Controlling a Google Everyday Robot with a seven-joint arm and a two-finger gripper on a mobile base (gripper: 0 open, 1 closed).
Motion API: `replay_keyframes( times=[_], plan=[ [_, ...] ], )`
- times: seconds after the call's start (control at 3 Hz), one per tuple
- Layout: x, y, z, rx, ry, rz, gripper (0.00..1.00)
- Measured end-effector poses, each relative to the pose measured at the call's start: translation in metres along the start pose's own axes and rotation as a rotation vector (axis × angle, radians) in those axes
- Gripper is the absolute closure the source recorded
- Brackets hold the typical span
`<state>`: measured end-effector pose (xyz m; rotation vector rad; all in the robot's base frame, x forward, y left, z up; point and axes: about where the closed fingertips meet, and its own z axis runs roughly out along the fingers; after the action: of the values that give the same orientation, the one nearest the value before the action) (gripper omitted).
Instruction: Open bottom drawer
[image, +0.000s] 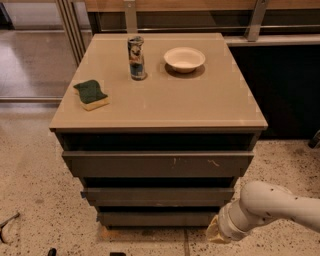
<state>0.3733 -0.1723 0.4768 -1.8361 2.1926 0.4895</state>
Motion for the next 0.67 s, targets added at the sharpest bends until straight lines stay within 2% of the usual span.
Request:
replay_keyframes(
  times=[0.33,0.67],
  plan=[
    [0.0121,0.0140,0.0453,-0.078,-0.030,0.033,1.00],
    [0.0196,0.0082,0.0514,-0.045,-0.025,0.010,1.00]
  ],
)
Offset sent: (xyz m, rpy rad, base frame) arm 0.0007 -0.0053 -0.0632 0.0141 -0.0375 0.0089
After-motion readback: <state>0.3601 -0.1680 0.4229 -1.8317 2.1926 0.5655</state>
